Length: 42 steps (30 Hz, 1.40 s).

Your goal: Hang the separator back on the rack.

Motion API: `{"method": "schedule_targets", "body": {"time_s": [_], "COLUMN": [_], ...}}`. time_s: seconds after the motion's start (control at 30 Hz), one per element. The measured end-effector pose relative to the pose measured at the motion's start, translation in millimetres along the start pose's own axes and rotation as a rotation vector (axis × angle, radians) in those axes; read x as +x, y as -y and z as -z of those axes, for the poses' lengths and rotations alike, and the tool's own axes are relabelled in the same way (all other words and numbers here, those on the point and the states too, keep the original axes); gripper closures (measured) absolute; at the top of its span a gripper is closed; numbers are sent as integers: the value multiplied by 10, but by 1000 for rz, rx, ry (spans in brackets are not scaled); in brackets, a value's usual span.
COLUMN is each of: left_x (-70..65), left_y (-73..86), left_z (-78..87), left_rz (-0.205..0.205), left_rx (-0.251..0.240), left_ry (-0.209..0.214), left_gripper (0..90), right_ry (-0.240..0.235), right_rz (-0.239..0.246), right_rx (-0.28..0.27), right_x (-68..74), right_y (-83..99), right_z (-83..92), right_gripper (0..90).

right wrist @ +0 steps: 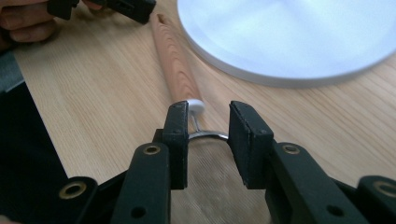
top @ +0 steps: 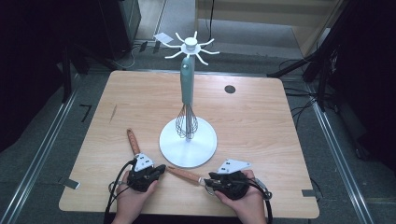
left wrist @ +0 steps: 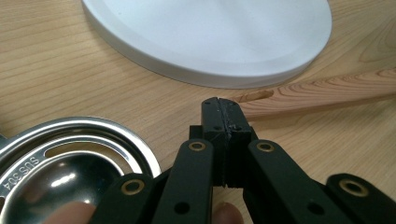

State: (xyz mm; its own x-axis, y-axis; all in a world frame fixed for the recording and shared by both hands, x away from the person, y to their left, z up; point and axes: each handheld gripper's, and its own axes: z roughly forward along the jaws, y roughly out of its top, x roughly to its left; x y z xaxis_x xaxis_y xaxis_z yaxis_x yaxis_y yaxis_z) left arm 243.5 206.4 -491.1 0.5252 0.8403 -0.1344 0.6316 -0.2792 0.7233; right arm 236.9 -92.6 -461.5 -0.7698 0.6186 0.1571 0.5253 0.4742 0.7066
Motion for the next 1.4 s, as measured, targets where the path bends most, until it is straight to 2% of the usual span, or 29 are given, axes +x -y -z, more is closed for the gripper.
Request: {"method": "schedule_targets", "body": {"time_s": [0.27, 0.43, 0.6, 0.8, 0.97, 1.03, 1.07, 1.13, 1.17, 1.23, 1.27, 1.33, 1.4], "left_x": [1, -8, -13, -59, -80, -73, -66, -41, -29, 42, 100, 250, 452], "left_y": [1, 0, 1, 4, 5, 6, 6, 0, -2, -1, 4, 26, 68], "left_z": [-8, -16, -15, -25, -27, -16, 7, 118, 164, 294, 361, 485, 608], "left_rz": [5, 2, -2, -14, -25, -24, -23, -31, -33, -40, -30, 4, 61], "left_rx": [1, 1, 1, 3, 7, 2, -11, -75, -100, -160, -187, -246, -289], "left_ry": [1, 10, 20, 30, 38, 44, 47, 49, 47, 15, 1, -31, -84], "left_gripper": [900, 900, 900, 900, 900, 900, 900, 890, 869, 828, 801, 683, 578], "right_ry": [-8, -42, -27, -37, -39, -34, -33, -18, -25, -23, -19, -10, 6], "right_rz": [57, 46, 41, 44, 71, 79, 78, 81, 84, 96, 100, 107, 135], "right_rx": [86, 140, 217, 344, 468, 499, 509, 527, 531, 537, 536, 535, 538], "right_x": [64, 107, 108, 128, 122, 128, 127, 129, 128, 135, 140, 153, 184], "right_y": [-202, -276, -351, -441, -514, -540, -551, -560, -567, -570, -570, -568, -559], "right_z": [-160, -262, -382, -475, -543, -562, -568, -589, -592, -599, -601, -597, -592], "right_gripper": [661, 638, 628, 635, 637, 622, 634, 655, 664, 685, 690, 705, 709]}}
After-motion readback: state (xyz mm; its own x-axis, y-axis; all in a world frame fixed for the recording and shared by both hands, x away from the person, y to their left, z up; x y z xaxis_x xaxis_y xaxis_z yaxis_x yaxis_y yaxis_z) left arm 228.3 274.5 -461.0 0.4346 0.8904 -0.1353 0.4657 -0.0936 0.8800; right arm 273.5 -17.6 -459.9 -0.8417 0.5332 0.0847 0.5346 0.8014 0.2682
